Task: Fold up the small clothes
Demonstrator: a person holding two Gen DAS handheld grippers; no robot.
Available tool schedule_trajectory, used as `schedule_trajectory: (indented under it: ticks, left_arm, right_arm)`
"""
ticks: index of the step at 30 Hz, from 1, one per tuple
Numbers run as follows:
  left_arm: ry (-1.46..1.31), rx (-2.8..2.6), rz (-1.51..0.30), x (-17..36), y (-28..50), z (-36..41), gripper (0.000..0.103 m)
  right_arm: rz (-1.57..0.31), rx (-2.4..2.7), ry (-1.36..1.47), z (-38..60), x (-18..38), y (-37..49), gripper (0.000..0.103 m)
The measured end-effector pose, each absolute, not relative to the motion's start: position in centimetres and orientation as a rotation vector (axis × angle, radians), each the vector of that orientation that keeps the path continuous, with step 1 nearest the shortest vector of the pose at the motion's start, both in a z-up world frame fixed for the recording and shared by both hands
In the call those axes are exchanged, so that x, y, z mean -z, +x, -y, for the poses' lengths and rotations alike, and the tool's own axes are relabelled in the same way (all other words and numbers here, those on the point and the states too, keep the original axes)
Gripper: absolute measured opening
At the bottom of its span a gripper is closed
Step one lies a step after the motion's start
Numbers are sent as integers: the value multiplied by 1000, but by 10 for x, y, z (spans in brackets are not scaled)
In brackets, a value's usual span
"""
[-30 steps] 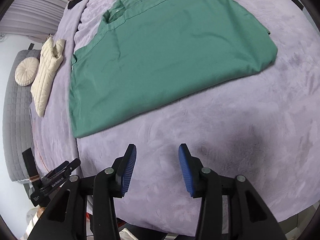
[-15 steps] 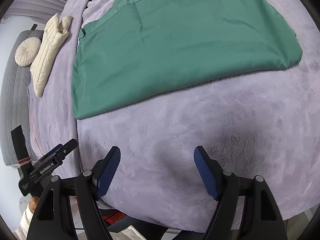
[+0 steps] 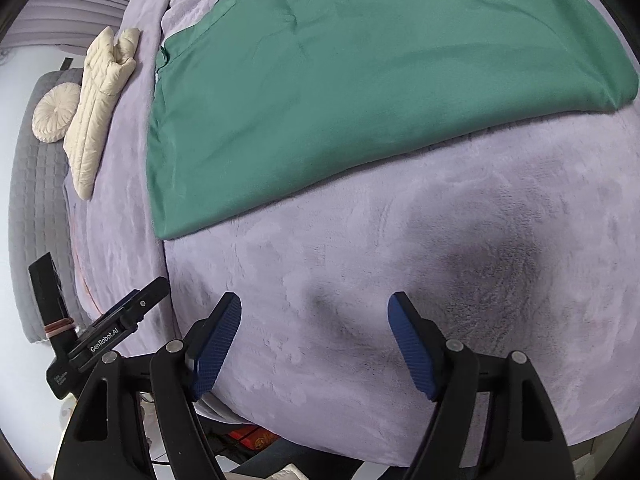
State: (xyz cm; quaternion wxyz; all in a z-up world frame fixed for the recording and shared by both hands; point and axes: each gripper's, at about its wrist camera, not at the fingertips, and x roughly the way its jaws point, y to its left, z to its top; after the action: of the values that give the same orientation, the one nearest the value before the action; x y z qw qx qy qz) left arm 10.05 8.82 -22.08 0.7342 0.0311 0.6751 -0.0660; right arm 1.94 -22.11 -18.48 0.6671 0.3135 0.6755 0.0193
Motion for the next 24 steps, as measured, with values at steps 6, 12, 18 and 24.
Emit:
schedule_trajectory:
  ticks: [6,12,18,24]
  left_arm:
    - [54,140,-1506,233,110,-100,103]
    - [48,133,-1509,243,123,-102,103]
    - [2,164,-1497,245,139,-106,103]
    - [-173,213,-1501,250,168,-131,103]
  right_arm:
    - [-1516,-84,823,207,204,31,79]
    - [-1493,-129,892,192,219,52,79]
    - [-1450,-172,982,181,233,74,79]
    - [-1362,-183,1145,175,254,88,79]
